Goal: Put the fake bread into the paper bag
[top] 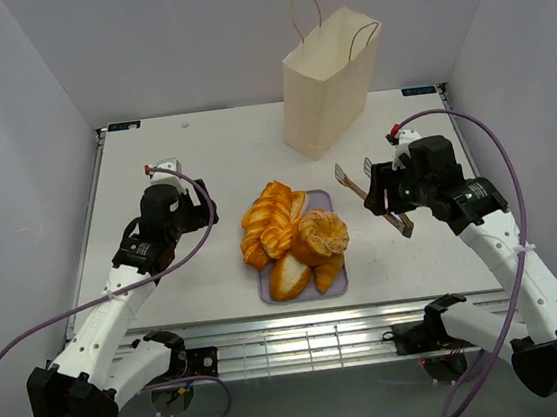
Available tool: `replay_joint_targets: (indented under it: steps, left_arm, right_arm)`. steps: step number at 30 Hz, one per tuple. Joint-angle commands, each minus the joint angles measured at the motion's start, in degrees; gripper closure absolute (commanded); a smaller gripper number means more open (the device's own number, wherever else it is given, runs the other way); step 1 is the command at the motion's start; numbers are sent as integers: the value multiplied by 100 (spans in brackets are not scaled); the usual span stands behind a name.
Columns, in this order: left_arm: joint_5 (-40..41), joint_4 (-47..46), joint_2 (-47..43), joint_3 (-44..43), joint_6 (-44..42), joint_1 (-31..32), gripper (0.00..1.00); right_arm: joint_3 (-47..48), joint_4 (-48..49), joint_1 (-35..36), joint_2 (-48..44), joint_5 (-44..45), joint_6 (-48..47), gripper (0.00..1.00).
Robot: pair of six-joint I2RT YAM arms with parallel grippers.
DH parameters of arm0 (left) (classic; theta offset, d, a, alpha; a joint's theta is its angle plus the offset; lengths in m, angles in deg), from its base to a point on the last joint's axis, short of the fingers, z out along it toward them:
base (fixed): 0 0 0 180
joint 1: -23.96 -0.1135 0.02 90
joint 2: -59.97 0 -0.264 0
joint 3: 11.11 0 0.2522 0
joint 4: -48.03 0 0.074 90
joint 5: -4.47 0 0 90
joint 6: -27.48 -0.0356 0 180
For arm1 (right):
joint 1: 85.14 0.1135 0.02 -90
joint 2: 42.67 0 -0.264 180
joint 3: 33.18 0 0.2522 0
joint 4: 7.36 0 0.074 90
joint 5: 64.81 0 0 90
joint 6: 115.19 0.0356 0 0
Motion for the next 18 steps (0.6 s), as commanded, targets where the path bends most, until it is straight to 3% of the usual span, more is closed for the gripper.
replay_joint_targets:
  steps: [1, 18]
  left_arm:
    - [123, -53, 15, -125, -55, 25, 4]
    - [167, -18, 130, -142, -72, 25, 3]
  right_arm:
    - [287, -250, 23, -265, -534, -94, 35]
    - [269, -1155, 23, -1241, -1175, 47, 38]
